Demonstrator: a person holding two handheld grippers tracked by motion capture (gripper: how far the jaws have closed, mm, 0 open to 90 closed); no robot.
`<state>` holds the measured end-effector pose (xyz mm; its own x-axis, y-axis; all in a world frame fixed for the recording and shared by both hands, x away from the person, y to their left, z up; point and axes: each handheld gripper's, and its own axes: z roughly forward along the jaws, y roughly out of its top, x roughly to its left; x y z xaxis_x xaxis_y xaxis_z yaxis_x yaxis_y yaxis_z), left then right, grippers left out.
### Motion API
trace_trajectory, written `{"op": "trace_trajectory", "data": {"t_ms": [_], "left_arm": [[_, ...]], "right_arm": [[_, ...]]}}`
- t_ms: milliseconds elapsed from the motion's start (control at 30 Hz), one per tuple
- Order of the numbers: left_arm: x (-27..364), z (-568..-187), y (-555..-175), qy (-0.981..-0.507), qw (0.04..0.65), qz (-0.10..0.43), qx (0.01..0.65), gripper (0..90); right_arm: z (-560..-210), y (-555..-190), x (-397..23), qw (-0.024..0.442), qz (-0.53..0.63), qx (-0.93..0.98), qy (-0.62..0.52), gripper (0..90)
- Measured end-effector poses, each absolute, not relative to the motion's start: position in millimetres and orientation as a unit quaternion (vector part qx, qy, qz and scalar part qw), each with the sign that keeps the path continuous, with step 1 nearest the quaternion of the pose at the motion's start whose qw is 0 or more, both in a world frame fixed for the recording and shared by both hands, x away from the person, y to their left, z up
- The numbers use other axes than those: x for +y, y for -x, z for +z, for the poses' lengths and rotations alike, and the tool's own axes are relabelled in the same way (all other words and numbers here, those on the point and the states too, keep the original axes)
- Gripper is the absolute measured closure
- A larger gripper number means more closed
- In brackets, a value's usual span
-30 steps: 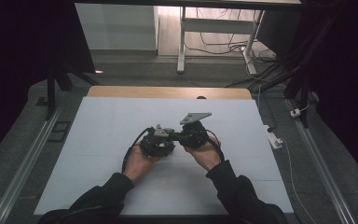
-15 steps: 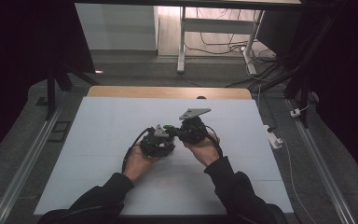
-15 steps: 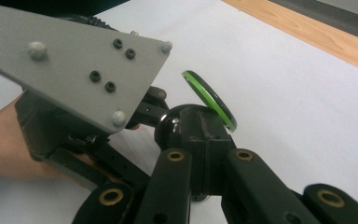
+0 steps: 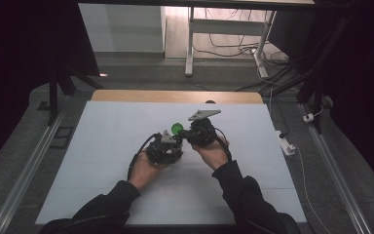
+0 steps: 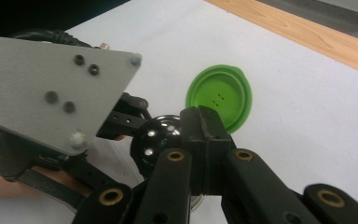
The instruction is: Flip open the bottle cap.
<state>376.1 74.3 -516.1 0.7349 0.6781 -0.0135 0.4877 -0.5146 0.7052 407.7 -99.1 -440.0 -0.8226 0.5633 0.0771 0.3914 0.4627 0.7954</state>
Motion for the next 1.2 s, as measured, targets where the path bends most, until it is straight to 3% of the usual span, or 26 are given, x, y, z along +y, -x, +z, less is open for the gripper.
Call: {"op": "trace_trajectory", "data": {"t_ms": [400,700,900,1200], "left_arm": [[75.1,-513.7,-380.0,-0.868,0.347,0.118,0.335,52.7],[82.9,-503.5,-377.1,-0.862,0.364,0.120,0.331,35.3],[93.9,-495.6,-374.9,-0.863,0.374,0.091,0.327,25.6],[106.0,-486.4,-369.0,-0.860,0.382,0.060,0.331,20.2]], "right_arm": [[-439.7,-405.2,-100.9,0.097,0.438,0.850,-0.275,88.8],[-435.7,-397.6,-104.2,0.098,0.439,0.851,-0.272,80.3],[-432.0,-391.9,-110.6,0.096,0.440,0.849,-0.275,70.8],[-432.7,-383.4,-114.7,0.091,0.436,0.853,-0.274,48.6]]}}
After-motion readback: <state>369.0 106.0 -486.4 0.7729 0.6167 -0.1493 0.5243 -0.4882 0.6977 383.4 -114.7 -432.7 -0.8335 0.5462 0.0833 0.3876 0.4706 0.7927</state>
